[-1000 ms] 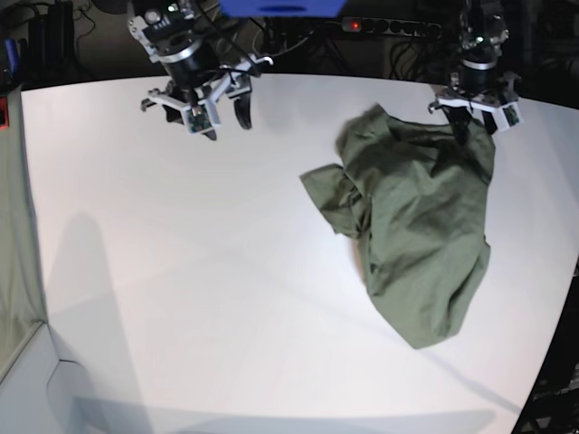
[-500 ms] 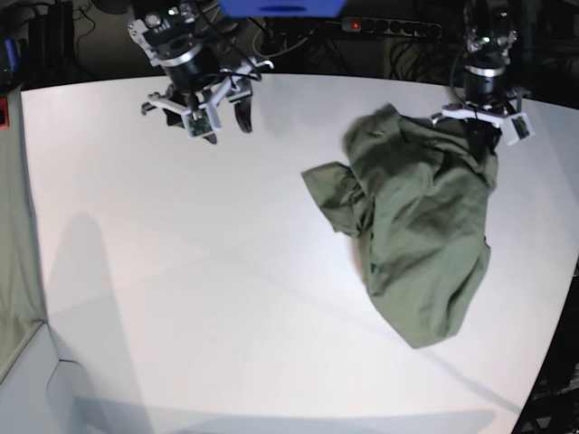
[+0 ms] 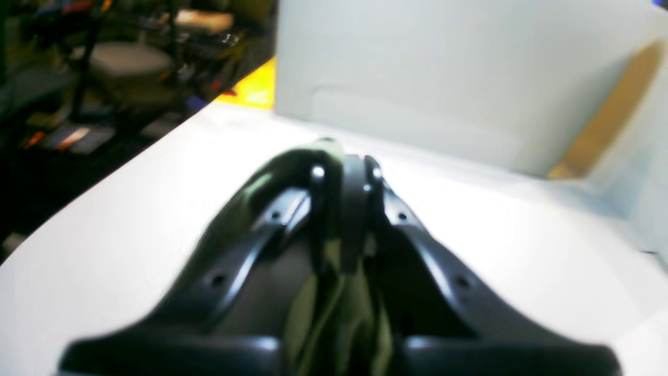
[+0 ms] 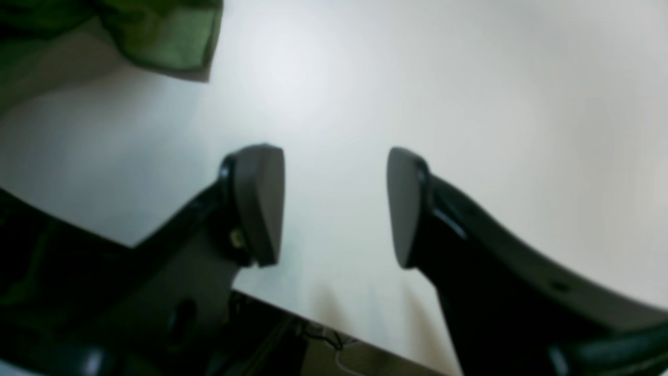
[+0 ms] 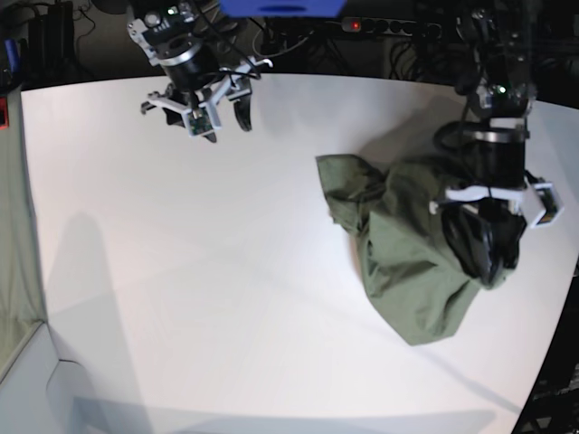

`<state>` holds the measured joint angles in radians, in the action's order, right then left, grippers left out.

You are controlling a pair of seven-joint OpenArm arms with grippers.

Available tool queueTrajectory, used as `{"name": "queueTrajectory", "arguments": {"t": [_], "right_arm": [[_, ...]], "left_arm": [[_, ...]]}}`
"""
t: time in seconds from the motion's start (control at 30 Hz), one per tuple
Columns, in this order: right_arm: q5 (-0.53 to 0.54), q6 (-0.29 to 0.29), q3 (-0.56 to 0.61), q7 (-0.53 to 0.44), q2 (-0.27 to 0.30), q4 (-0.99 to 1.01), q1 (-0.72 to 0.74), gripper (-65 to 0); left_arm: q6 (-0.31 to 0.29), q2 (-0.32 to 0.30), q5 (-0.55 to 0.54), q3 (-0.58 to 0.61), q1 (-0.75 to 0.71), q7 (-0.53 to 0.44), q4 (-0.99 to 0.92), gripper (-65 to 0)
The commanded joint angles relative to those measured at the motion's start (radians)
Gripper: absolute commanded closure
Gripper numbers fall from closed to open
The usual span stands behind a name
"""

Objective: Layout the t-shirt on the table in an organized manner, then fold the t-shirt properly
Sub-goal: 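Grasp the t-shirt with the left gripper and drag it outward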

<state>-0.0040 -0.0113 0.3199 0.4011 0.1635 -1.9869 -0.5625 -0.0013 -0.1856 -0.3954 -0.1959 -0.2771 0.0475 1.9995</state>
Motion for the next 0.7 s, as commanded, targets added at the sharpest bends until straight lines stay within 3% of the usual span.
{"name": "queueTrajectory", "arguments": {"t": [0.0,0.07,0.17,0.37,0.57,0.67], "right_arm": [[-0.003,-0.002,-0.001,-0.021,0.0,-0.016,-0.001,-32.1],[-0.003,-0.002,-0.011,-0.021,0.0,-0.016,-0.004,-32.1],[-0.003,-0.002,-0.032,-0.021,-0.003,-0.016,-0.008,-32.1],[-0.003,-0.002,-0.095,-0.021,-0.006,-0.015,-0.012,-32.1],[-0.003,0.0,-0.115,0.046,-0.008,-0.013,-0.008,-32.1],[-0.003,0.0,-0.115,0.055,-0.009,-0.013,-0.006,-32.1]], "left_arm": [[-0.004,-0.005,0.0,0.029,0.049,-0.036,0.013,-0.4],[-0.003,-0.005,0.0,0.085,0.128,-0.002,0.01,-0.4],[-0.001,0.008,0.0,0.149,0.267,0.122,0.01,-0.4],[-0.007,0.084,0.0,0.255,0.502,0.263,-0.101,-0.7],[-0.006,0.113,0.036,0.49,0.74,0.277,-0.5,-2.6],[-0.003,0.176,0.043,0.657,0.862,0.268,-0.788,-12.3]]}}
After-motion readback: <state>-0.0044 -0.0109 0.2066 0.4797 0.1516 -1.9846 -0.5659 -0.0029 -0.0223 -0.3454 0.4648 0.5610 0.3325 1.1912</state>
